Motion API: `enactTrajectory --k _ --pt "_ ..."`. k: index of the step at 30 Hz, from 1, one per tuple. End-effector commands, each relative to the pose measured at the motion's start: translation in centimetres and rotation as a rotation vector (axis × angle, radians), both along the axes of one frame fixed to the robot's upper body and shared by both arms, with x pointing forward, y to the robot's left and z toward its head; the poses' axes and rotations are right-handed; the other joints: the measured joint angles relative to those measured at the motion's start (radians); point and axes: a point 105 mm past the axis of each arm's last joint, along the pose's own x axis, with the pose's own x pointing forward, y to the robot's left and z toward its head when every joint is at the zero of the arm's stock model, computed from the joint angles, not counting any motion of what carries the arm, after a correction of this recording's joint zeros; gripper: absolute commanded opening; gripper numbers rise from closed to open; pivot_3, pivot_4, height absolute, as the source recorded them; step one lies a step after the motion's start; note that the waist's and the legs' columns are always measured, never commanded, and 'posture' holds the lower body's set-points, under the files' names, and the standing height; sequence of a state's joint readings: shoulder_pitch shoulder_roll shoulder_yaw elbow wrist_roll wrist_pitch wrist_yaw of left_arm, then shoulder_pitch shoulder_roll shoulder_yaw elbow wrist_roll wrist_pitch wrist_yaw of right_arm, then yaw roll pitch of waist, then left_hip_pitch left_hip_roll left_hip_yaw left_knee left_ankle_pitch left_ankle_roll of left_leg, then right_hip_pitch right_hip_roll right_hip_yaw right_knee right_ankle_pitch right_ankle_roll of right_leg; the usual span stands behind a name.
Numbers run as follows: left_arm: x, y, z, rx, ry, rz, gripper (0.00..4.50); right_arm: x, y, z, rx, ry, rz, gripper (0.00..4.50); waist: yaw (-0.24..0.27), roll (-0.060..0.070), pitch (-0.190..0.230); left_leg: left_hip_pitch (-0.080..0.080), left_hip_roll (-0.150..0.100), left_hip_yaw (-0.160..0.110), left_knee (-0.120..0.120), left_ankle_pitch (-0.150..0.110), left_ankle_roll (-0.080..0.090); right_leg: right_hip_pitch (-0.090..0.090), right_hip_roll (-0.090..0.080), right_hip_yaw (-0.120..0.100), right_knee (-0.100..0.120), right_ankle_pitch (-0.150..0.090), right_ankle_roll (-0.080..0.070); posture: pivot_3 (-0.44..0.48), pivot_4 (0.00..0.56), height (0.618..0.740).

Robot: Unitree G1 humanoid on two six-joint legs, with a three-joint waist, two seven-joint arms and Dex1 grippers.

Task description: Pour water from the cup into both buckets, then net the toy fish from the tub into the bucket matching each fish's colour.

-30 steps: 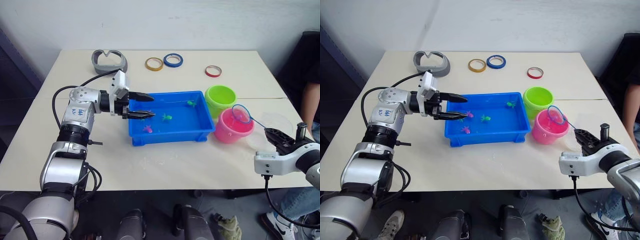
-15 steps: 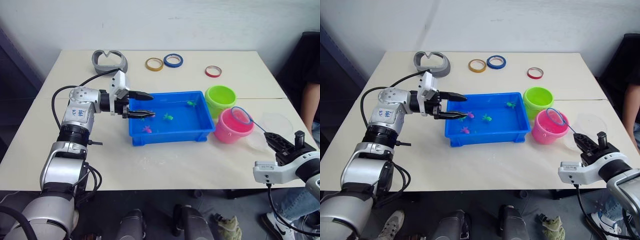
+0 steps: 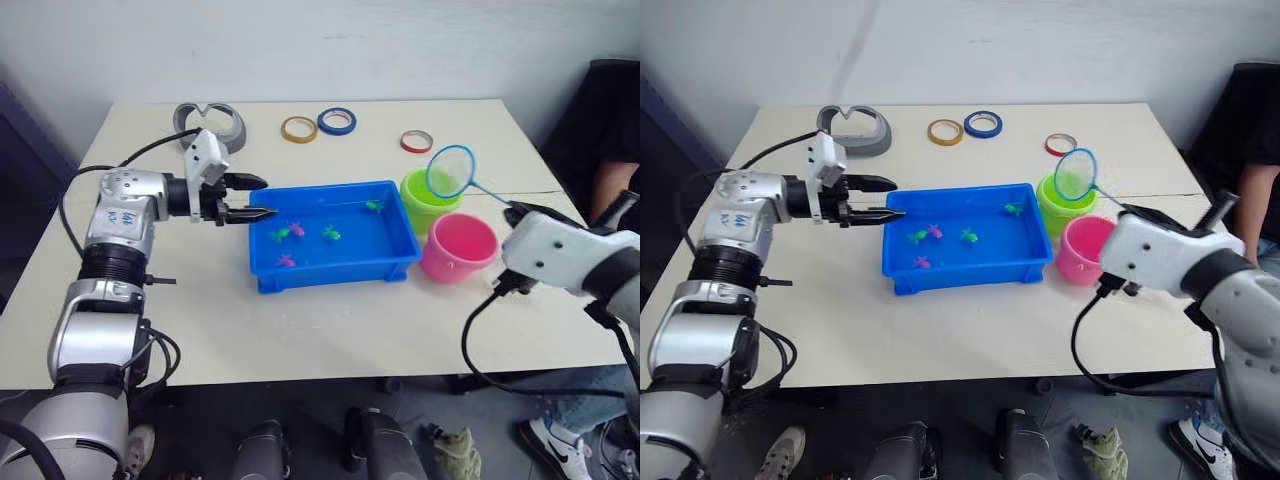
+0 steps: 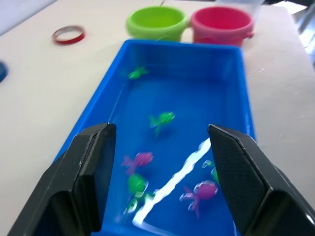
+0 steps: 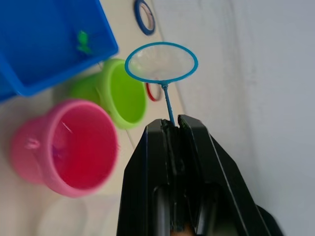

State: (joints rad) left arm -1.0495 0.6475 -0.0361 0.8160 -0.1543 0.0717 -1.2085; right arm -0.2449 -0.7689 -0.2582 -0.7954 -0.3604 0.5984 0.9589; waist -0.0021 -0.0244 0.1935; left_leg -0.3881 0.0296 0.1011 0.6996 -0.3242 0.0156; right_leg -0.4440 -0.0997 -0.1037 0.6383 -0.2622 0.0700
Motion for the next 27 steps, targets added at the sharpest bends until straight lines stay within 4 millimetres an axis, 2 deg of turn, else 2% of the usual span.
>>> enactTrajectory --k 1,7,13,20,27 --pt "-0.2 1.8 1.2 -0.009 -0.023 0.075 3.28 0.8 1.9 -0.2 0.129 0.087 0.065 0.0 0.0 0.0 0.0 0.0 0.0 0.0 0.0 0.0 0.0 0.0 0.0 0.0 0.0 0.0 0.0 0.0 0.15 0.713" --pt "-2.0 4.4 0.6 0.017 -0.014 0.133 3.28 2.3 5.7 -2.5 0.212 0.241 0.223 0.0 -0.001 0.0 0.0 -0.001 -0.001 0.0 0.0 0.0 0.0 0.0 -0.002 -0.001 0.001 0.0 0.0 0.0 0.15 0.713" --pt "-3.9 5.5 0.0 0.02 0.002 0.177 3.28 3.9 7.9 -4.0 0.219 0.297 0.286 0.0 -0.002 0.0 0.0 -0.001 0.0 0.0 0.0 0.0 0.0 -0.001 -0.002 0.0 0.001 0.0 0.0 0.0 0.15 0.713" --pt "-5.5 5.9 -1.4 0.06 0.016 0.199 3.28 5.2 9.5 -5.6 0.199 0.337 0.293 0.0 -0.002 0.0 0.0 -0.001 0.0 0.001 0.0 0.0 0.0 -0.001 -0.002 0.0 0.002 0.0 0.0 0.0 0.15 0.713" --pt "-5.7 6.3 -2.1 0.064 0.009 0.267 3.28 6.1 9.5 -6.7 0.173 0.351 0.249 0.0 -0.002 0.0 0.0 -0.001 0.0 0.001 0.0 0.0 0.0 -0.001 -0.003 0.0 0.002 0.0 0.0 0.0 0.15 0.713"
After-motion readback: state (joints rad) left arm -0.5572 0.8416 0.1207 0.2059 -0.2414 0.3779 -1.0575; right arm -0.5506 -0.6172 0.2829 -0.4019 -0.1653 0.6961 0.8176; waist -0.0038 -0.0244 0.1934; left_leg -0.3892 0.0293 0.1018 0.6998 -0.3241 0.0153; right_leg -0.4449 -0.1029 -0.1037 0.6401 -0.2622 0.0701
